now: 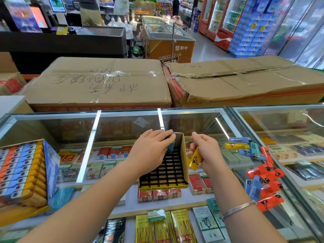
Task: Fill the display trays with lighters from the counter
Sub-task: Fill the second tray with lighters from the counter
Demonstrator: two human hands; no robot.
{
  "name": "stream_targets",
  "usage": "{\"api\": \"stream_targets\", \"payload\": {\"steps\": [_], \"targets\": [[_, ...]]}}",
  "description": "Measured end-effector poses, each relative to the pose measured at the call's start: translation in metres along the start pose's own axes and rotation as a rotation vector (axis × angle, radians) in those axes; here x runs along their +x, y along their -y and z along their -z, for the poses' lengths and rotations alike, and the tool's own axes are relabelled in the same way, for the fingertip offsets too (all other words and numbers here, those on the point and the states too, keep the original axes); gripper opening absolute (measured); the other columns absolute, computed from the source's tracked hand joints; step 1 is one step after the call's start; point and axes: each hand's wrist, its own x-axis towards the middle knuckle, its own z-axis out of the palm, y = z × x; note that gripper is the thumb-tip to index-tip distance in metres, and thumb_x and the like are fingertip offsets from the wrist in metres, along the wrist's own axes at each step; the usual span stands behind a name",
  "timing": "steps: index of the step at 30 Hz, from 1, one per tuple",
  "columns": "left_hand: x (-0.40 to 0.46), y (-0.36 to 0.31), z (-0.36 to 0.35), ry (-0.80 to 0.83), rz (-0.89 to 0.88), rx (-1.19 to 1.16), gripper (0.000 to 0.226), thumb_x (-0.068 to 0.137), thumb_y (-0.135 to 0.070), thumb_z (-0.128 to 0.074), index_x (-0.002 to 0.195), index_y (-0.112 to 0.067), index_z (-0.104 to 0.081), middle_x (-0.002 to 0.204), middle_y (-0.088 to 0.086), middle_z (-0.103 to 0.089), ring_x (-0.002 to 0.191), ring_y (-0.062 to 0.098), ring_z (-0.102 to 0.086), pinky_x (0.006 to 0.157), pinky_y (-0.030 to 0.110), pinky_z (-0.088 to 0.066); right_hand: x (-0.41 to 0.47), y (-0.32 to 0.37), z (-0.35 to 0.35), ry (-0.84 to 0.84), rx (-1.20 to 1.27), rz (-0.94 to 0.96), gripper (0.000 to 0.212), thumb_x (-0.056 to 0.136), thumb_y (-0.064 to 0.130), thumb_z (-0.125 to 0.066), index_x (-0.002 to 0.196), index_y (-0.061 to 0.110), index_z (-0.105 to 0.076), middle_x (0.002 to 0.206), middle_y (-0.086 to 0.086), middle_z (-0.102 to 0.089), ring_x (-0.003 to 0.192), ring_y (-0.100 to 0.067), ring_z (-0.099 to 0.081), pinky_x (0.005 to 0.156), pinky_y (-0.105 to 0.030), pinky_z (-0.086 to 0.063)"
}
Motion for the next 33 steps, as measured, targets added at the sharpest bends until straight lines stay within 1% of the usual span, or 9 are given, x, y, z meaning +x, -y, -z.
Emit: {"api": "stream_targets", "payload": {"steps": [3, 5, 7, 10, 15, 21, 25, 28, 33], "targets": [[-0.001, -0.002, 0.001, 0.010, 0.017, -0.014, 0.052, 0.097, -0.039, -0.042, 0.146, -0.030, -0.027, 0.154, -0.007, -0.023, 0.142, 0.015, -0.016, 0.115, 0.035, -0.002, -0.003, 0.004, 0.001, -0.011, 0.129, -0.017, 0.027, 0.097, 0.030, -0.048, 0.079, 0.010, -0.056, 0.050, -0.002, -0.050, 0.044, -0.015, -0.049, 0.048, -0.028, -0.045], [-0.002, -0.010, 0.007, -0.092, 0.044, -0.121, 0.048, 0.093, -0.043, -0.047, 0.139, -0.029, -0.042, 0.145, -0.006, -0.041, 0.136, 0.015, -0.031, 0.113, 0.034, -0.015, -0.005, 0.007, 0.000, 0.000, 0.194, 0.014, 0.036, 0.098, 0.035, -0.044, 0.072, 0.013, -0.053, 0.048, -0.002, -0.048, 0.047, -0.017, -0.046, 0.051, -0.029, -0.043], [-0.001, -0.024, 0.015, -0.173, 0.088, -0.333, 0.034, 0.089, -0.047, -0.052, 0.116, -0.028, -0.062, 0.115, -0.013, -0.060, 0.110, 0.008, -0.051, 0.094, 0.024, -0.036, -0.008, 0.011, -0.003, 0.042, 0.263, 0.054, 0.048, 0.099, 0.041, -0.038, 0.059, 0.017, -0.052, 0.046, -0.001, -0.045, 0.048, -0.016, -0.045, 0.057, -0.031, -0.041], [0.007, -0.047, 0.022, -0.041, 0.181, -0.594, 0.023, 0.084, -0.050, -0.057, 0.092, -0.030, -0.064, 0.080, -0.021, -0.059, 0.077, -0.005, -0.055, 0.069, 0.019, -0.047, -0.013, 0.017, -0.010, 0.149, 0.472, 0.057, 0.059, 0.096, 0.048, -0.033, 0.047, 0.020, -0.049, 0.047, -0.001, -0.042, 0.047, -0.015, -0.041, 0.058, -0.032, -0.040], [0.014, -0.056, 0.024, -0.028, 0.279, -0.894, 0.019, 0.079, -0.036, -0.071, 0.094, -0.028, -0.061, 0.083, -0.010, -0.066, 0.074, 0.001, -0.062, 0.072, 0.024, -0.055, -0.019, 0.022, -0.017, 0.221, 0.547, 0.101, 0.061, 0.093, 0.055, -0.029, 0.050, 0.015, -0.045, 0.060, -0.001, -0.048, 0.054, -0.015, -0.047, 0.059, -0.032, -0.046], [0.010, -0.044, 0.029, -0.055, 0.266, -0.823, 0.041, 0.086, -0.026, -0.064, 0.107, -0.051, -0.040, 0.098, -0.019, -0.054, 0.069, 0.000, -0.063, 0.069, 0.023, -0.055, -0.021, 0.018, -0.017, 0.214, 0.254, 0.220, 0.058, 0.085, 0.063, -0.026, 0.068, 0.018, -0.059, 0.090, -0.006, -0.063, 0.096, -0.026, -0.061, 0.087, -0.045, -0.047], [0.004, -0.022, 0.035, -0.122, 0.296, -0.774, 0.032, 0.088, -0.023, -0.061, 0.103, -0.047, -0.047, 0.094, -0.018, -0.058, 0.081, -0.003, -0.062, 0.073, 0.021, -0.053, -0.011, 0.014, -0.014, 0.066, 0.087, 0.188, 0.039, 0.099, 0.040, -0.032, 0.086, 0.022, -0.065, 0.095, -0.001, -0.063, 0.086, -0.014, -0.057, 0.072, -0.029, -0.044], [0.000, -0.005, 0.037, -0.147, 0.336, -0.766, 0.021, 0.088, -0.025, -0.061, 0.098, -0.041, -0.053, 0.090, -0.017, -0.062, 0.085, -0.003, -0.059, 0.073, 0.019, -0.050, -0.004, 0.001, -0.012, 0.119, -0.076, 0.116, 0.021, 0.097, 0.025, -0.044, 0.108, 0.025, -0.062, 0.113, 0.003, -0.062, 0.107, -0.015, -0.056, 0.086, -0.033, -0.047], [-0.004, 0.008, 0.036, -0.194, 0.354, -0.754, 0.022, 0.085, -0.022, -0.065, 0.085, -0.042, -0.056, 0.089, -0.017, -0.062, 0.087, -0.006, -0.057, 0.063, 0.009, -0.047, -0.003, -0.009, -0.017, 0.182, -0.118, 0.078, 0.030, 0.094, 0.013, -0.050, 0.122, 0.022, -0.056, 0.110, 0.005, -0.063, 0.103, -0.011, -0.058, 0.069, -0.020, -0.046]]}}
